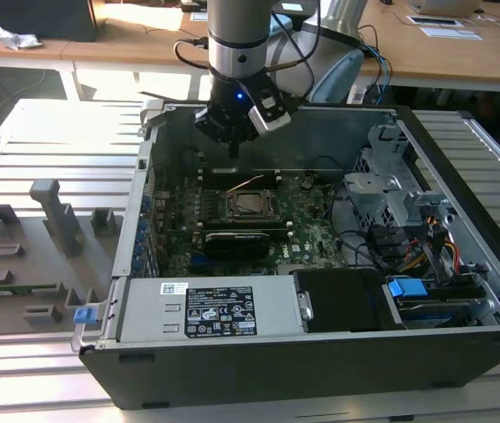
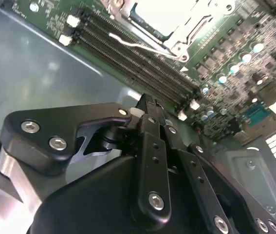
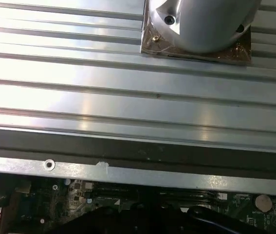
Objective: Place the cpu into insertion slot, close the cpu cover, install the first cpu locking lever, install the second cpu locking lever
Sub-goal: 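Install the first cpu locking lever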
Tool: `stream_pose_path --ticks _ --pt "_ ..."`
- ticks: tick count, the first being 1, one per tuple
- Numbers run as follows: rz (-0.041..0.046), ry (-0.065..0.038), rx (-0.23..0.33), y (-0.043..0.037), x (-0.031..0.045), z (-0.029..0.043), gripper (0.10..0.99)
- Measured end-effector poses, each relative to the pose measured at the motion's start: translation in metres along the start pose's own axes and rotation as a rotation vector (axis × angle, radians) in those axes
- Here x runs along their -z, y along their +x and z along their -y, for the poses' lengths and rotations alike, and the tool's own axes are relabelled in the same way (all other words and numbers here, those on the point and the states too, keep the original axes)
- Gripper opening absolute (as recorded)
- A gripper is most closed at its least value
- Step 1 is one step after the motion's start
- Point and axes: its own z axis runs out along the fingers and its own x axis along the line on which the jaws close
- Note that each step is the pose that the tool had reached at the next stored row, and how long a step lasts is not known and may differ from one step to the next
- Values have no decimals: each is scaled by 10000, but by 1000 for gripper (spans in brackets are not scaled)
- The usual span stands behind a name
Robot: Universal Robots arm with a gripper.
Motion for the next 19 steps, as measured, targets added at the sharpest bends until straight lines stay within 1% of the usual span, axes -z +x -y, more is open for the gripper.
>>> stream_pose_path --ticks 1,3,5,7,10,11,14,19 --pt "1 -11 0 0 0 0 106" --pt "-2 12 0 1 1 10 106" --pt "-2 20 0 4 4 46 106" --pt "-2 25 0 11 16 142 106" --pt "-2 30 2 18 28 232 106" --pt "-3 33 1 22 33 277 106" --pt "-3 34 -1 25 11 296 106" --pt "-7 40 0 27 -83 314 106"
